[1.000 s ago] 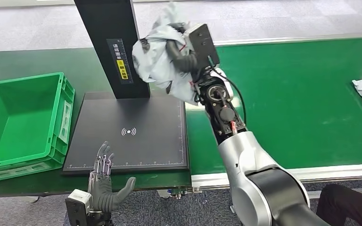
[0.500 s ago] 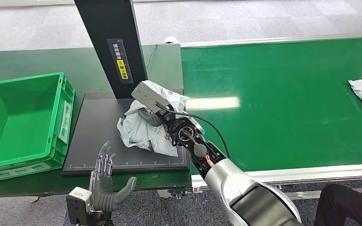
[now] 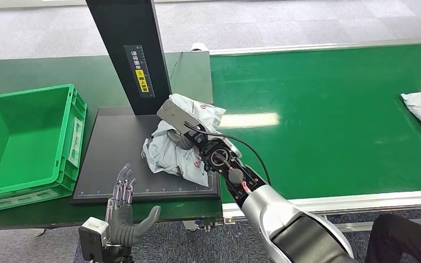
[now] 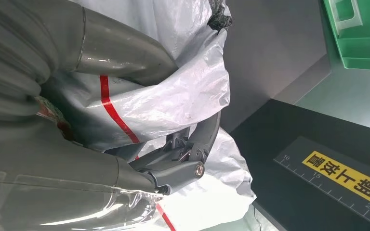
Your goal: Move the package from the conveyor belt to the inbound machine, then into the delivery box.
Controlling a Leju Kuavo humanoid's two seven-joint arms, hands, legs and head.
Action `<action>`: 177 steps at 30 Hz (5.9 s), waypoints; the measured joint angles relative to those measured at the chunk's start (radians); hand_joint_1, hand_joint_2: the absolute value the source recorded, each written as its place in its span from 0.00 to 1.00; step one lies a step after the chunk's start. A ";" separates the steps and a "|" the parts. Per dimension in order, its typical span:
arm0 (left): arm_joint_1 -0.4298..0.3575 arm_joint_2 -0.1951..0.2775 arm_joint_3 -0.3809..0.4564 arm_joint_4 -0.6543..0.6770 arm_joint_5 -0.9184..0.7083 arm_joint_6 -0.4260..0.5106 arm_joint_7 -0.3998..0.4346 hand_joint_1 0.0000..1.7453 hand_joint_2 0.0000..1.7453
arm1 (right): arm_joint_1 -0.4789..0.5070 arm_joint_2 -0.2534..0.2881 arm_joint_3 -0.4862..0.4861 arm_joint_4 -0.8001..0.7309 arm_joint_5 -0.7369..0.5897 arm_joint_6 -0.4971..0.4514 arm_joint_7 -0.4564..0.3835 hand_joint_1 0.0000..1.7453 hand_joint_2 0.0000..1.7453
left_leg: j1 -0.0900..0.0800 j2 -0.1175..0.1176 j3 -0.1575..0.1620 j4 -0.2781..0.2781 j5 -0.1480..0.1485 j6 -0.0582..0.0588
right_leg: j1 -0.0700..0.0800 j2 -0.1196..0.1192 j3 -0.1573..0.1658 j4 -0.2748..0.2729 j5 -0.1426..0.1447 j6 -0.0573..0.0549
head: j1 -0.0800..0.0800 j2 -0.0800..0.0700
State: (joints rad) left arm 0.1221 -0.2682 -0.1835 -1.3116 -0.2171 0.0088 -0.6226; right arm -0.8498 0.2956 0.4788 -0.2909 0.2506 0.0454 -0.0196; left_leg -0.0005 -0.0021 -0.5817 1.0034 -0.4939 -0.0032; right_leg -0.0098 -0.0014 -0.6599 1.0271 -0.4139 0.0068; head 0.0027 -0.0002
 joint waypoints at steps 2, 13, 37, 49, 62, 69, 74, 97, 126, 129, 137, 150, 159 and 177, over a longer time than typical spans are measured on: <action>0.000 0.000 0.000 0.000 0.000 0.000 0.000 0.00 1.00 | 0.000 -0.001 0.004 0.001 0.000 0.000 0.000 1.00 1.00 | 0.000 0.000 0.000 0.000 0.000 0.000 | 0.000 0.000 0.000 0.000 0.000 0.000 | 0.000 0.000; -0.003 0.000 -0.001 0.013 0.003 0.017 -0.012 0.00 1.00 | -0.001 -0.021 -0.077 -0.024 -0.195 0.028 -0.336 0.00 1.00 | 0.000 0.000 0.000 0.000 0.000 0.000 | 0.000 0.000 0.000 0.000 0.000 0.000 | 0.000 0.000; -0.020 0.003 0.002 0.044 -0.156 0.098 0.037 0.00 1.00 | 0.453 -0.073 -0.323 -0.759 -0.413 0.259 -0.634 0.00 1.00 | 0.000 0.001 0.000 0.000 -0.002 0.000 | 0.000 0.001 0.000 -0.001 -0.001 -0.001 | 0.000 0.000; -0.144 0.001 -0.071 0.167 -0.660 0.454 0.286 0.00 1.00 | 0.540 -0.049 -0.275 -0.805 -0.416 0.260 -0.647 0.00 1.00 | 0.000 0.001 0.001 0.000 -0.002 0.000 | 0.000 0.000 0.001 0.000 -0.001 -0.001 | 0.000 0.000; -0.591 -0.003 -0.049 0.702 -0.713 0.534 0.344 0.00 1.00 | 0.643 -0.036 -0.199 -0.885 -0.437 0.258 -0.661 0.00 1.00 | 0.000 0.001 0.001 0.000 0.000 0.000 | 0.000 0.000 0.001 0.000 0.000 -0.002 | 0.000 0.000; -0.672 -0.009 -0.045 0.829 -0.734 0.497 0.393 0.00 1.00 | 0.669 -0.039 -0.198 -0.915 -0.440 0.258 -0.662 0.00 1.00 | 0.000 0.001 0.001 0.000 0.000 0.000 | 0.000 0.000 0.001 0.000 0.000 -0.001 | 0.000 0.000; -0.697 -0.009 -0.045 0.885 -0.748 0.471 0.420 0.45 1.00 | 0.680 -0.043 -0.199 -0.926 -0.447 0.260 -0.661 0.00 1.00 | 0.000 0.001 0.002 0.000 0.000 0.000 | 0.000 0.000 0.002 0.000 0.000 -0.002 | 0.000 0.000; -0.643 -0.019 0.059 0.773 -0.479 0.677 0.040 1.00 1.00 | 0.702 -0.045 -0.228 -0.937 -0.443 0.263 -0.642 0.00 1.00 | 0.000 0.002 0.002 0.000 -0.001 0.000 | 0.000 0.001 0.002 0.000 0.000 -0.002 | 0.000 0.000; -0.614 0.283 0.367 0.302 -0.231 0.617 0.107 1.00 1.00 | 0.725 -0.042 -0.271 -0.976 -0.464 0.336 -0.629 0.00 1.00 | 0.001 0.002 0.002 0.000 0.001 -0.002 | 0.001 0.001 0.001 0.001 0.001 -0.003 | 0.000 0.000; -0.676 0.319 0.405 0.452 -0.257 0.605 0.122 1.00 1.00 | 0.723 -0.042 -0.272 -0.971 -0.467 0.340 -0.630 0.00 1.00 | 0.001 0.003 0.002 0.000 0.002 -0.003 | 0.002 0.002 0.000 0.001 0.002 -0.004 | 0.000 0.000; -0.771 0.369 0.432 0.703 -0.333 0.599 0.215 1.00 1.00 | 0.723 -0.042 -0.274 -0.956 -0.470 0.348 -0.630 0.00 1.00 | 0.001 0.003 0.001 0.000 0.001 -0.003 | 0.002 0.002 0.000 0.001 0.001 -0.004 | 0.000 0.000; -0.811 0.386 0.440 0.795 -0.355 0.603 0.236 1.00 1.00 | 0.722 -0.042 -0.274 -0.948 -0.470 0.349 -0.630 0.00 1.00 | 0.001 0.003 0.001 0.000 0.001 -0.003 | 0.002 0.001 0.000 0.001 0.001 -0.004 | 0.000 0.000; -0.837 0.427 0.522 0.846 -0.357 0.597 0.209 0.00 1.00 | 0.714 -0.037 -0.280 -0.938 -0.470 0.357 -0.625 0.00 1.00 | 0.001 0.003 0.000 0.000 0.001 -0.003 | 0.002 0.002 -0.001 0.001 0.001 -0.004 | 0.000 0.000; -0.130 0.138 0.364 -0.258 -0.040 0.681 -0.080 0.00 1.00 | 0.770 -0.020 -0.308 -0.961 -0.458 0.307 -0.599 0.00 1.00 | 0.000 0.007 0.001 0.000 -0.006 -0.001 | 0.001 0.006 0.001 -0.003 -0.003 -0.001 | 0.000 0.000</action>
State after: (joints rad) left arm -0.0084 -0.1301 0.1804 -1.5697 -0.2572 0.6897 -0.7031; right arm -0.0802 0.2757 0.1707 -1.2517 -0.2069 0.3527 -0.6190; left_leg -0.0001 0.0048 -0.5803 1.0030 -0.4996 -0.0040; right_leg -0.0083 0.0046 -0.6592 1.0241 -0.4165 0.0055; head 0.0029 -0.0001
